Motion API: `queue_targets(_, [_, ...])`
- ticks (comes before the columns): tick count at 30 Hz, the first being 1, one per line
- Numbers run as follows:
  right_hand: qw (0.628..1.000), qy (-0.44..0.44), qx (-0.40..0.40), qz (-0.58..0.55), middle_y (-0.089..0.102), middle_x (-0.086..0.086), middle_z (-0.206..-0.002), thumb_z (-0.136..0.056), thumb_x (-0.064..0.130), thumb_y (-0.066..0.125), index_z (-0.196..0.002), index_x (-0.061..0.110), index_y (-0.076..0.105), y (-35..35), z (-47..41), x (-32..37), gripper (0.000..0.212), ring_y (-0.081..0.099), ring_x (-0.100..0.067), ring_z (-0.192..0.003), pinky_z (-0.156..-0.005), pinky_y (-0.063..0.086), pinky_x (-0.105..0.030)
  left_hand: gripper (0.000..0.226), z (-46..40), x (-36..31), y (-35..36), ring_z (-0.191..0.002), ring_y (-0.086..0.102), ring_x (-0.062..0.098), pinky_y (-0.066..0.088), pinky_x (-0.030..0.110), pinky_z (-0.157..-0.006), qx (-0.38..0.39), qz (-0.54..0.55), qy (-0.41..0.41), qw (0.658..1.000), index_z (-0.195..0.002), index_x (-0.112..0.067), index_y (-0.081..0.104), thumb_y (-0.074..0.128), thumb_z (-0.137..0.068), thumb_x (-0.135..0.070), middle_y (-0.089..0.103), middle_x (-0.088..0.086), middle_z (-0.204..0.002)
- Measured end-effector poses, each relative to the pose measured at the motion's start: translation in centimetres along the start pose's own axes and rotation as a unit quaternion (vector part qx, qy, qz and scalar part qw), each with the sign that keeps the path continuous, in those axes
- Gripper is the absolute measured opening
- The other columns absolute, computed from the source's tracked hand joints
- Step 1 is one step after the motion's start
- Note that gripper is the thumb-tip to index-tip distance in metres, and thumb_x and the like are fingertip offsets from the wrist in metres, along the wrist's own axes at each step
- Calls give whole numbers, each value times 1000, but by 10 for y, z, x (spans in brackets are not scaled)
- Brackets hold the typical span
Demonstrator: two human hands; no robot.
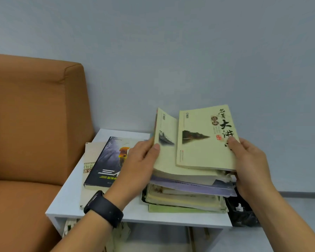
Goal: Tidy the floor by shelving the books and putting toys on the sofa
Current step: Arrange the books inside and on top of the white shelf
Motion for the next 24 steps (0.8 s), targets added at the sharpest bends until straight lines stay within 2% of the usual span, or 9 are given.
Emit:
queue_targets(2, [993, -25, 30, 108, 76, 8, -96, -102, 35, 55, -99, 28, 71, 6, 0, -2, 18, 70, -15, -89, -75, 56, -38, 38, 3, 5, 12, -130, 36, 9, 33, 35, -112, 64, -141, 32, 987, -133, -58, 49, 30, -101, -62, 42, -20, -138])
queue_targets(4, [974, -43, 54, 214, 69, 7, -116, -95, 47, 57, -108, 34, 68, 10, 1, -6, 21, 65, -15, -102, -87, 54, -40, 58, 5, 9, 20, -133, 21, 11, 23, 38, -115, 90, -267, 56, 958, -147, -55, 33, 13, -95, -71, 26, -19, -145])
queue_targets(5, [969, -36, 58, 237, 63, 5, -127, -92, 52, 59, -120, 36, 65, 9, 0, -8, 33, 62, -17, -109, -93, 52, -42, 62, 5, 8, 21, -132, 17, 10, 20, 35, -111, 88, -310, 62, 945, -150, -56, 26, 8, -92, -71, 22, -18, -147])
queue_targets(6, [969, -18, 60, 241, 59, 5, -132, -92, 52, 60, -128, 36, 61, 9, -1, -9, 40, 61, -16, -111, -94, 51, -41, 64, 6, 7, 21, -133, 15, 9, 17, 32, -107, 81, -339, 67, 935, -151, -56, 21, 5, -91, -71, 21, -17, -149])
queue_targets(8, [975, 20, 80, 204, 68, 10, -120, -95, 41, 64, -121, 32, 66, 5, -1, -6, 28, 67, -13, -99, -80, 53, -34, 61, 7, 5, 23, -136, 15, 10, 16, 32, -106, 67, -349, 67, 932, -150, -58, 20, 4, -93, -71, 23, -18, -151])
queue_targets(11, [978, 71, 126, 147, 79, 6, -96, -91, 37, 72, -110, 19, 74, -3, -5, -6, 26, 75, -18, -88, -73, 55, -33, 49, 9, 0, 24, -134, 30, 15, 29, 44, -113, 36, -278, 51, 958, -143, -58, 34, 22, -97, -71, 40, -23, -144])
queue_targets(15, [978, 115, 135, 110, 79, -5, -98, -90, 36, 71, -106, 14, 76, -12, -7, -7, 28, 73, -33, -98, -95, 54, -48, 43, 13, 1, 19, -131, 49, 10, 47, 45, -105, 16, -82, -22, 996, -126, -60, 48, 57, -84, -56, 59, -24, -130])
queue_targets(19, [984, 92, 125, 82, 78, -5, -100, -96, 29, 64, -110, 14, 73, -20, -3, -3, 22, 74, -31, -96, -99, 52, -54, 30, 16, -3, 11, -107, 68, 2, 57, 33, -93, 7, 43, -34, 998, -116, -35, 59, 59, -96, -12, 75, -16, -107])
queue_targets(24, [986, 96, 138, -25, 77, -12, -105, -99, 21, 58, -114, 7, 70, -15, 10, 3, 24, 76, -28, -91, -81, 56, -40, 24, 9, 2, -6, -101, 69, 14, 56, 28, -85, -114, 100, -59, 987, -108, -24, 68, 59, -95, -6, 75, -5, -101])
Point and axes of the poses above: each hand's wrist, its own z-axis away from the middle knuckle, its own y-axis out of the palm, x = y × z, the point moved 3 cm from there along -z, towards the middle knuckle
